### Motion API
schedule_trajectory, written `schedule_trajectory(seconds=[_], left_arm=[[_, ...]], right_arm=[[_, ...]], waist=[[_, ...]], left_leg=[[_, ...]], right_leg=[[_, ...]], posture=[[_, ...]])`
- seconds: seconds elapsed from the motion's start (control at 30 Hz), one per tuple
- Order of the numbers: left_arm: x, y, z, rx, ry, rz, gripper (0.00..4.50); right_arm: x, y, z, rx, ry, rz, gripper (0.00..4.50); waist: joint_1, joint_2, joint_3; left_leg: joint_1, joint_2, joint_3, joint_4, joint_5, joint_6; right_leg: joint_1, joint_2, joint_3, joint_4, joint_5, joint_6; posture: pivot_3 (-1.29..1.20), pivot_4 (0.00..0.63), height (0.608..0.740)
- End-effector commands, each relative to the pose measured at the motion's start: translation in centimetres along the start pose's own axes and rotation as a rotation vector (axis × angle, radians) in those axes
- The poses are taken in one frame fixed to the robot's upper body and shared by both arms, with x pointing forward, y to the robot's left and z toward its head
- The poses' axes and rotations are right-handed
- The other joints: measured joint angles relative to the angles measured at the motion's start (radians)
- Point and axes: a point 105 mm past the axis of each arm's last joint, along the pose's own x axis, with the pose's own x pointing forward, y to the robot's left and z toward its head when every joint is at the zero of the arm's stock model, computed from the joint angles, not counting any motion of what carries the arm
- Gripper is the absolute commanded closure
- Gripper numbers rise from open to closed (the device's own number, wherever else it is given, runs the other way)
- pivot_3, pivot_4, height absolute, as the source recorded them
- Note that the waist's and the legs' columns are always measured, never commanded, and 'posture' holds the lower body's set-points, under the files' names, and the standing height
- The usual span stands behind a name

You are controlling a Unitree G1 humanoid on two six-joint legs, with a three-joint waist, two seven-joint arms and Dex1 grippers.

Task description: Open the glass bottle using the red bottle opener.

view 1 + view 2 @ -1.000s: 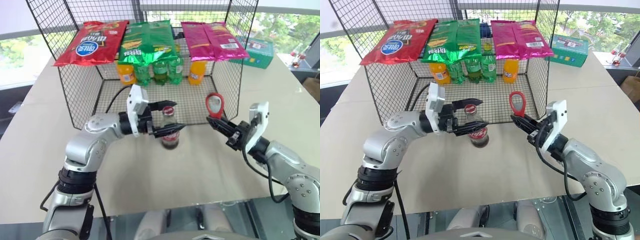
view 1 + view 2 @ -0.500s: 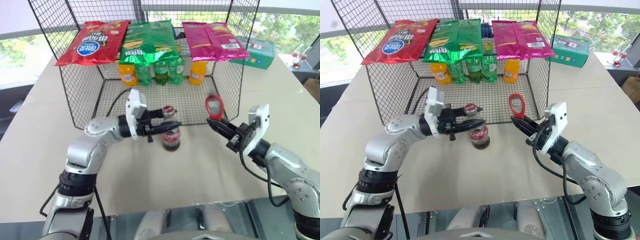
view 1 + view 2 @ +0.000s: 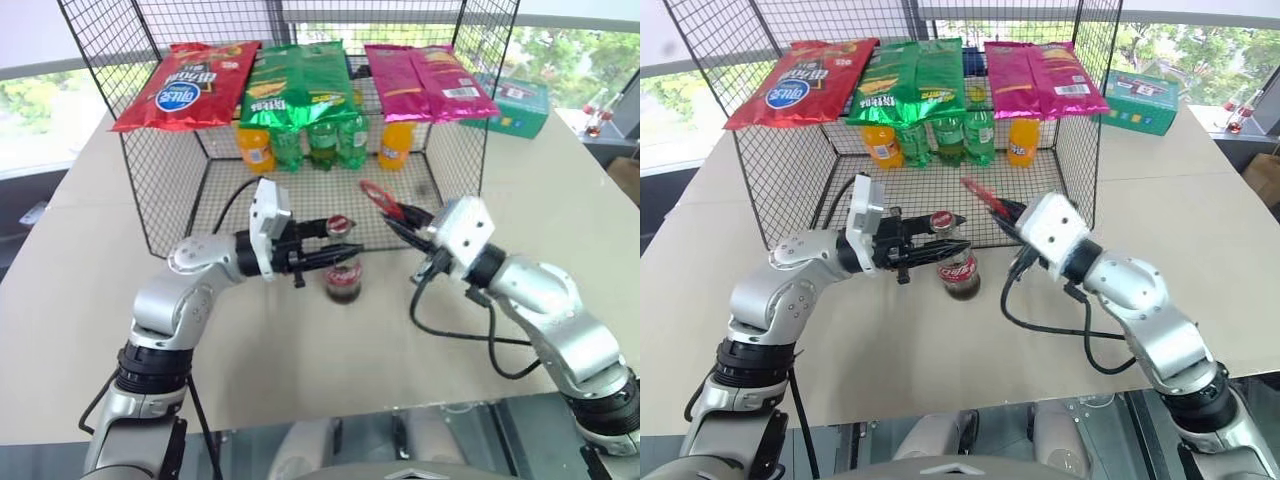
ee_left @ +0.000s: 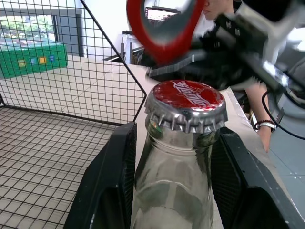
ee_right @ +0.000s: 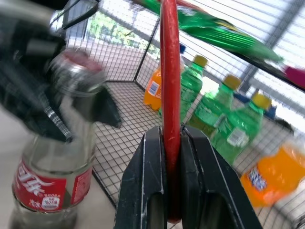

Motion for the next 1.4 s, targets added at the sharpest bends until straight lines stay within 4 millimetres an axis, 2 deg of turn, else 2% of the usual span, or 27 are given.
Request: schedule_trajectory(seconds=[0.03,0.23,0.43,0.63,0.83,0.93,1.0,1.07,1.13,1.2,1.3,1.4], left_arm=[[0.3,-0.6,-0.1,0.017,0.009,-0.028,2.94],[0.4,-0.8,-0.3,0.015,0.017,-0.025,2.95],[0.6,-0.4,-0.2,0.0,0.004,0.001,2.97],[0.4,0.2,0.1,-0.011,-0.005,0.038,3.12],[0.5,0.1,0.1,-0.013,0.005,0.053,3.15],[0.5,-0.2,-0.4,-0.016,0.031,0.044,3.16],[0.4,-0.3,-0.9,-0.011,0.058,0.045,3.17],[0.1,-0.1,-1.7,-0.01,0.095,0.058,3.18],[-0.1,0.2,-2.3,-0.009,0.118,0.075,3.2],[-0.4,0.4,-2.7,-0.006,0.133,0.087,3.21],[-0.6,0.6,-3.3,-0.01,0.141,0.096,3.24],[-0.8,0.9,-3.8,-0.011,0.143,0.104,3.26]], right_arm=[[0.5,1.6,0.0,-0.196,-0.045,0.055,4.5],[1.6,3.3,-1.3,-0.275,-0.065,0.064,4.5],[2.2,6.0,-3.2,-0.309,-0.072,0.1,4.5],[2.7,7.5,-3.0,-0.229,-0.168,0.058,4.5],[1.7,12.7,-6.2,-0.347,-0.134,0.262,4.5],[1.4,13.4,-7.3,-0.44,-0.126,0.316,4.5],[1.4,11.7,-7.7,-0.504,-0.1,0.296,4.5],[1.4,8.6,-7.8,-0.598,-0.074,0.256,4.5],[1.5,4.4,-6.8,-0.702,-0.062,0.197,4.5],[1.6,0.8,-5.0,-0.791,-0.07,0.138,4.5],[1.8,-3.2,-1.8,-0.895,-0.105,0.071,4.5],[1.8,-5.7,1.1,-0.96,-0.141,0.015,4.5]], waist=[[0.0,0.0,0.0],[0.0,0.0,-0.002],[0.0,0.0,-0.006],[-0.001,0.002,-0.008],[-0.001,0.004,-0.009],[-0.002,0.008,-0.018],[-0.003,0.009,-0.022],[-0.003,0.012,-0.025],[-0.003,0.013,-0.025],[-0.001,0.013,-0.024],[0.002,0.013,-0.022],[0.007,0.014,-0.018]], left_leg=[[0.0,0.0,0.0,0.0,0.0,0.0],[0.002,0.0,0.0,0.0,0.0,0.0],[0.006,0.0,0.002,-0.001,0.0,0.0],[0.022,0.001,0.004,-0.003,0.0,0.0],[0.032,0.002,0.006,-0.005,0.0,0.0],[0.034,0.002,0.006,-0.007,0.0,0.0],[0.034,0.002,0.007,-0.008,0.0,0.0],[0.036,0.002,0.007,-0.008,0.0,0.0],[0.038,0.002,0.007,-0.008,0.0,0.0],[0.043,0.002,0.006,-0.011,0.0,0.0],[0.044,0.002,0.005,-0.014,0.0,0.0],[0.041,0.002,0.004,-0.015,0.0,0.0]], right_leg=[[0.0,0.0,0.0,0.0,0.0,0.0],[0.001,0.001,0.001,0.002,0.0,0.0],[0.002,0.005,0.003,0.003,0.0,0.0],[0.016,0.006,0.006,0.002,0.0,0.0],[0.025,0.007,0.008,0.002,-0.001,0.0],[0.027,0.007,0.008,0.0,-0.001,0.0],[0.027,0.008,0.009,0.0,-0.001,0.0],[0.028,0.008,0.009,0.0,-0.001,0.0],[0.031,0.008,0.009,-0.001,-0.001,0.0],[0.037,0.008,0.008,-0.005,-0.001,0.0],[0.038,0.007,0.007,-0.007,-0.001,0.0],[0.036,0.006,0.006,-0.009,-0.001,0.0]], posture=[[0.0,0.15,0.74],[0.0,0.15,0.74],[0.0,0.15,0.74],[0.0,0.15,0.74],[0.0,0.15,0.74],[0.0,0.15,0.74],[0.0,0.15,0.74],[0.0,0.15,0.74],[0.0,0.15,0.74],[0.0,0.15,0.74],[0.0,0.15,0.74],[0.0,0.15,0.74]])
